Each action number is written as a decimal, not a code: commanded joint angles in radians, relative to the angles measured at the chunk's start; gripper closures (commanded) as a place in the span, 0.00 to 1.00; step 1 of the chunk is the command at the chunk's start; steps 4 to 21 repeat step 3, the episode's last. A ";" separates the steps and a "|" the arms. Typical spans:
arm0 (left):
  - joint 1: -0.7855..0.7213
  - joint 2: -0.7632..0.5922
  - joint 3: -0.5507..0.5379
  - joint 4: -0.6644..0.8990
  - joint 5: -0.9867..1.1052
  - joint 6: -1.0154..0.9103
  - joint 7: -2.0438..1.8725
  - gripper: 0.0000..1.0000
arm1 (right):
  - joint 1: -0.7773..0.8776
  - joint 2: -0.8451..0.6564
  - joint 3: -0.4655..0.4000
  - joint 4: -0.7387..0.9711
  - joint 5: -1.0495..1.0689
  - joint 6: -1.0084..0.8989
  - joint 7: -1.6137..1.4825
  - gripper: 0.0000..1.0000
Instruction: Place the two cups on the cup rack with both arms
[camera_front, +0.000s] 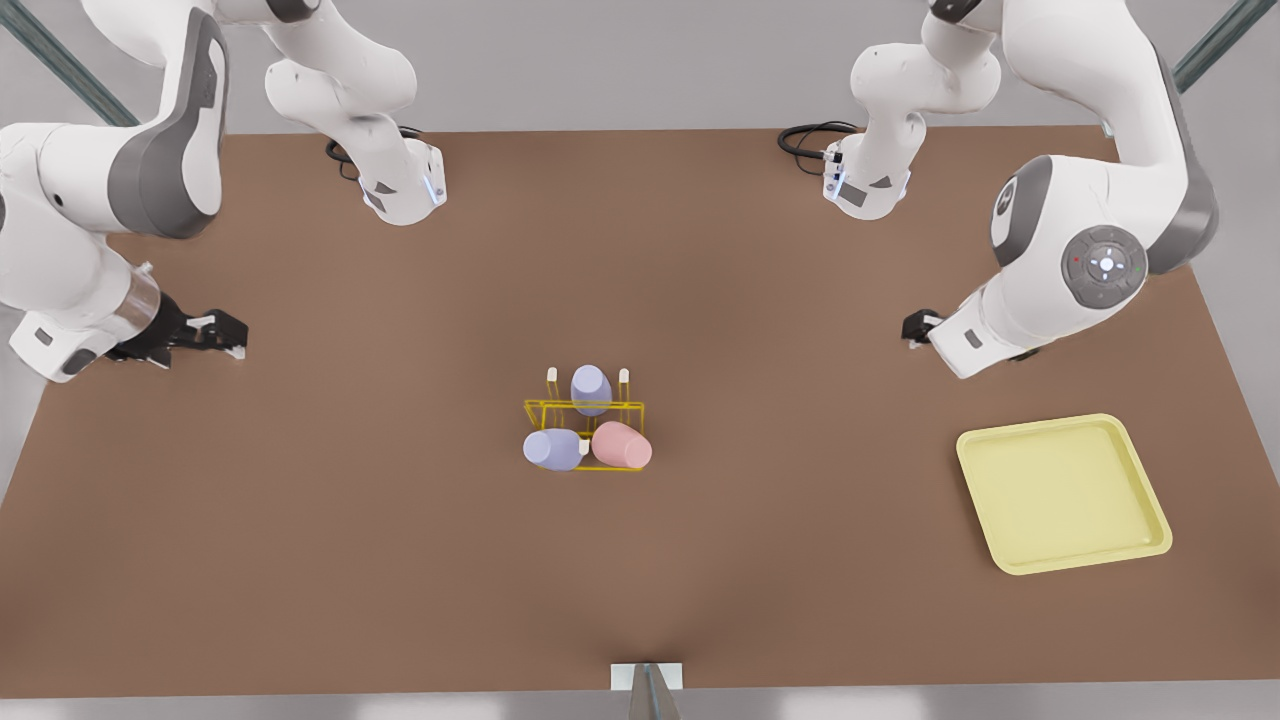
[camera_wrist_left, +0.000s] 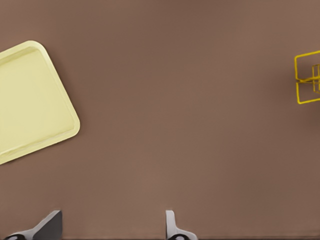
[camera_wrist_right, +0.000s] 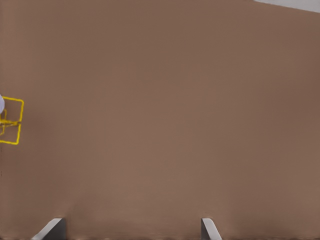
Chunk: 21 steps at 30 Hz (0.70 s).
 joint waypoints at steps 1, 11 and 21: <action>0.001 -0.023 -0.003 -0.041 0.000 0.087 0.064 0.00 | -0.031 -0.042 0.045 -0.044 0.005 -0.092 0.076 0.00; -0.001 -0.012 -0.003 -0.038 0.000 0.090 0.066 0.00 | -0.031 -0.047 0.047 -0.048 0.003 -0.092 0.082 0.00; -0.001 -0.012 -0.003 -0.038 0.000 0.090 0.066 0.00 | -0.031 -0.047 0.047 -0.048 0.003 -0.092 0.082 0.00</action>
